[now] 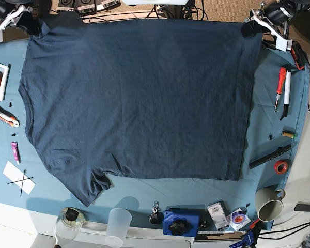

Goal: Fold the T-shirt properly
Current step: 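Lift the shoulder edge and fold it over toward the hem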

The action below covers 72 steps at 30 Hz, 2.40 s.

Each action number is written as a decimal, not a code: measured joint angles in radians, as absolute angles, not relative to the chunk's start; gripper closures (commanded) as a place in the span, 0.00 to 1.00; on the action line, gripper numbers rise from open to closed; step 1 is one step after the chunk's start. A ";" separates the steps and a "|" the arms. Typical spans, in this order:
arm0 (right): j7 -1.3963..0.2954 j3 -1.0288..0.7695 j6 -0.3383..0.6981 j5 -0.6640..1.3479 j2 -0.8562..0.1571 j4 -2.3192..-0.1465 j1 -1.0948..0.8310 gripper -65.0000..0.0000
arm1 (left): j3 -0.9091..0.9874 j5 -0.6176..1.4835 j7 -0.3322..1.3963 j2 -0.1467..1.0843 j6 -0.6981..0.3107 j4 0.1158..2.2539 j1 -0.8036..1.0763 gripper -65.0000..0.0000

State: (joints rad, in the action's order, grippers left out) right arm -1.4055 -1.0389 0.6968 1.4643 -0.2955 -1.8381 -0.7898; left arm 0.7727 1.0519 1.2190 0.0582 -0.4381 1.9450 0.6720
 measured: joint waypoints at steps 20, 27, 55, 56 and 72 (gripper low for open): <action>-1.192 -0.863 0.697 1.169 -0.294 -1.839 -0.611 1.00 | 0.730 0.922 1.075 0.077 -0.442 2.024 0.633 1.00; -1.161 -0.799 0.697 1.044 -0.293 -1.838 -0.513 1.00 | 0.615 0.795 1.011 0.106 -0.397 2.024 0.597 1.00; -1.051 -0.790 0.712 0.837 -0.410 -1.490 -0.144 1.00 | 0.589 0.701 0.923 0.105 -0.414 1.870 0.334 1.00; -1.052 -0.790 0.712 0.838 -0.409 -1.479 -0.134 1.00 | 0.589 0.699 0.927 0.105 -0.414 1.860 0.320 1.00; -0.916 -0.592 0.705 0.625 -0.418 -1.443 -0.037 1.00 | 0.355 0.382 0.873 0.191 -0.313 1.765 0.104 1.00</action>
